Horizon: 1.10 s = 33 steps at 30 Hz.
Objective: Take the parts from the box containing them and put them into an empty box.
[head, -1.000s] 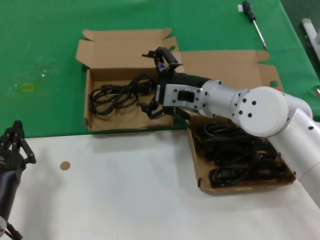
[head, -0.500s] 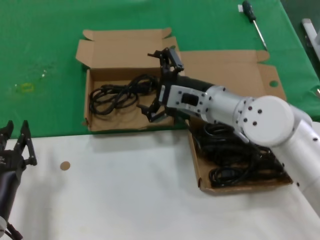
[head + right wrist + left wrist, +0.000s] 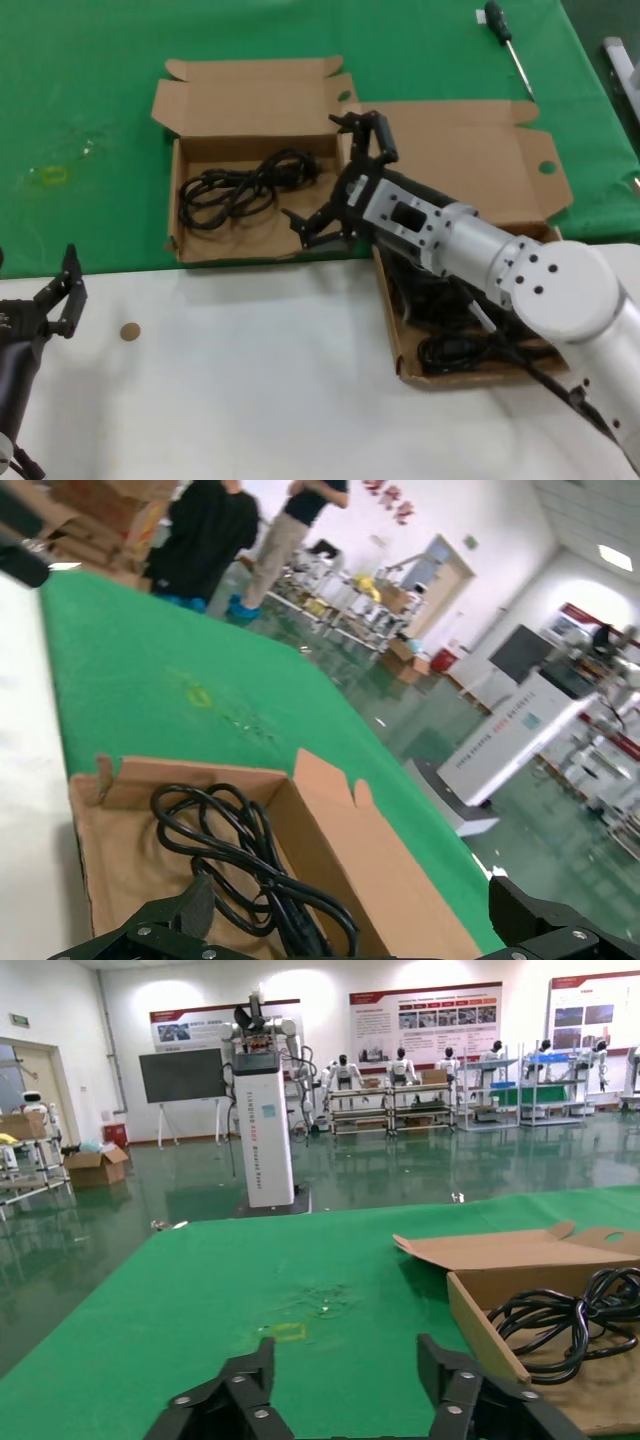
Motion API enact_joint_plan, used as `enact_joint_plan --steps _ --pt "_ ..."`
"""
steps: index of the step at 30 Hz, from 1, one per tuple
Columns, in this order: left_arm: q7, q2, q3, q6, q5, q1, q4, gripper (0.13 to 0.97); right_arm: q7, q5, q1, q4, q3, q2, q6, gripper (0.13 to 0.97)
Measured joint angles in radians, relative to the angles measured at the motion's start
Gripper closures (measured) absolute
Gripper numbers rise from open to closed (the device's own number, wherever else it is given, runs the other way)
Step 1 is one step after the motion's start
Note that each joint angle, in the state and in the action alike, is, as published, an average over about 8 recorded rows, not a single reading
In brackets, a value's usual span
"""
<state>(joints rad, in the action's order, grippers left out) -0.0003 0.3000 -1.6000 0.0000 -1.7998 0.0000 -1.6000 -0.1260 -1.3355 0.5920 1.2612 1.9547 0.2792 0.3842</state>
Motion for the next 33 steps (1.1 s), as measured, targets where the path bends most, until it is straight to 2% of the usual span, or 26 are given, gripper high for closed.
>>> enact_joint_plan --steps 8,9,17,21,29,33 --pt "0.001 0.000 0.000 0.000 0.000 0.000 0.000 0.498 0.018 -0.067 -0.086 0.049 -0.052 0.003 -0.056 0.129" --pt "0.001 0.000 0.000 0.000 0.000 0.000 0.000 0.498 0.021 -0.076 -0.097 0.055 -0.058 0.003 -0.063 0.129" --pt "0.000 0.000 0.000 0.000 0.000 0.000 0.000 0.303 0.039 -0.143 -0.182 0.104 -0.109 0.006 -0.118 0.129" --pt "0.000 0.000 0.000 0.000 0.000 0.000 0.000 0.303 0.048 -0.177 -0.225 0.129 -0.135 0.008 -0.146 0.129" --pt "0.000 0.000 0.000 0.000 0.000 0.000 0.000 0.182 0.066 -0.244 -0.311 0.178 -0.186 0.011 -0.202 0.129" --pt "0.000 0.000 0.000 0.000 0.000 0.000 0.000 0.163 0.075 -0.277 -0.354 0.202 -0.212 0.012 -0.229 0.129"
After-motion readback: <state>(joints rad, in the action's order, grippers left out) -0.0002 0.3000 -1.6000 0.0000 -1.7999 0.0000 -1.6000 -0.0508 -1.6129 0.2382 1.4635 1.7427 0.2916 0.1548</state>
